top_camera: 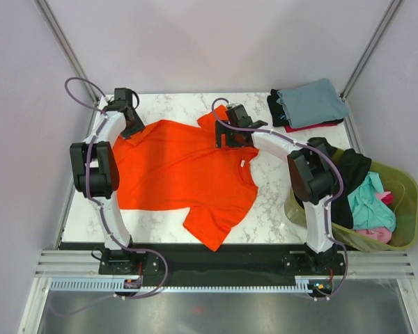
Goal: Fold and stack the t-shirts
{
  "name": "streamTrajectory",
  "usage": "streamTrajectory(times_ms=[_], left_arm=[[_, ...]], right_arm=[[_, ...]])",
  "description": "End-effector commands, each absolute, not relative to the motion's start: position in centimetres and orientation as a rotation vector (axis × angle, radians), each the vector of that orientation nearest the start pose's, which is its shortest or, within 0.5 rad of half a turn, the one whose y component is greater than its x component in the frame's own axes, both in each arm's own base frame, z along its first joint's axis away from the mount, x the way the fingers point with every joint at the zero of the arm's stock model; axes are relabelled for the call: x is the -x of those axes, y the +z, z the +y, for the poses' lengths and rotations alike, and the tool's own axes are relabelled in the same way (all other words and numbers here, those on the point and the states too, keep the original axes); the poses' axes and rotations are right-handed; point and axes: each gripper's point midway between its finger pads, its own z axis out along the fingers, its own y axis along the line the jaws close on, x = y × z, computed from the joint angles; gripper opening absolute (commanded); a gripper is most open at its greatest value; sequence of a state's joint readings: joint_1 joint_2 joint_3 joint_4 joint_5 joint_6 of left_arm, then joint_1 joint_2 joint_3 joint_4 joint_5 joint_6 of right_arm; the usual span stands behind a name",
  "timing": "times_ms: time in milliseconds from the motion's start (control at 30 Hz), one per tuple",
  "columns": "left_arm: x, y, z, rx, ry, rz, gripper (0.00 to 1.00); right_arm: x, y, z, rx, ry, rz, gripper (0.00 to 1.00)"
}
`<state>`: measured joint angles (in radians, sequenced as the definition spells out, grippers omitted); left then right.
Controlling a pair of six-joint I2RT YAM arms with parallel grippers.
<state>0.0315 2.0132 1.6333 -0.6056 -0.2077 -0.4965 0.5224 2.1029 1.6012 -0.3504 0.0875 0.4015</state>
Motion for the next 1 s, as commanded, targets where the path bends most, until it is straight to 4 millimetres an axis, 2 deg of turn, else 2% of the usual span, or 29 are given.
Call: streamTrajectory(times_ms=[0,67,267,433,600,667,700,767,800,833,867,967], left_arm=[[-50.3,7.4,5.1,0.75,0.198,2.416,0.55],[-50.5,6.7,5.2,0.773,0.197,2.424,0.52],[-48.7,5.5,5.4,0.878,0.225,2.429,0.52],[-48.8,4.7,5.4,0.875,0.234,2.443,0.52],[-48.6,3.7,4.9,0.899,0.208,2.46,0.51],[-49.0,3.7,4.9,0.896,0.191,2.451,0.39],[-49.5,4.1,4.7,0.881,0.178,2.441,0.29],[-50.3,4.3,4.6,0.865,0.162,2.433,0.19],[-51.1,5.1,4.8,0.851,0.157,2.415,0.13],[-51.4,4.8,4.9,0.844,0.159,2.42,0.03],[-51.8,5.0,5.1,0.839,0.16,2.414,0.02],[-54.0,7.4,6.4,0.833,0.16,2.362,0.02]], right_arm=[[-45.7,10.8,26.7,0.119,0.361,2.357,0.98],[-44.8,11.7,26.3,0.118,0.37,2.345,0.98],[-43.5,13.9,25.2,0.117,0.37,2.306,0.98],[-43.0,14.1,25.8,0.129,0.419,2.311,0.98],[-43.0,13.9,25.4,0.129,0.396,2.312,0.98],[-43.0,13.7,25.3,0.131,0.392,2.316,0.98],[-43.0,13.5,25.3,0.131,0.39,2.321,0.98],[-43.1,13.3,25.1,0.129,0.382,2.324,0.98],[-43.1,13.1,25.1,0.13,0.382,2.328,0.98],[-43.2,13.1,24.9,0.125,0.38,2.328,0.98],[-43.2,13.2,25.0,0.126,0.385,2.325,0.98],[-43.2,13.3,24.6,0.119,0.378,2.324,0.98]])
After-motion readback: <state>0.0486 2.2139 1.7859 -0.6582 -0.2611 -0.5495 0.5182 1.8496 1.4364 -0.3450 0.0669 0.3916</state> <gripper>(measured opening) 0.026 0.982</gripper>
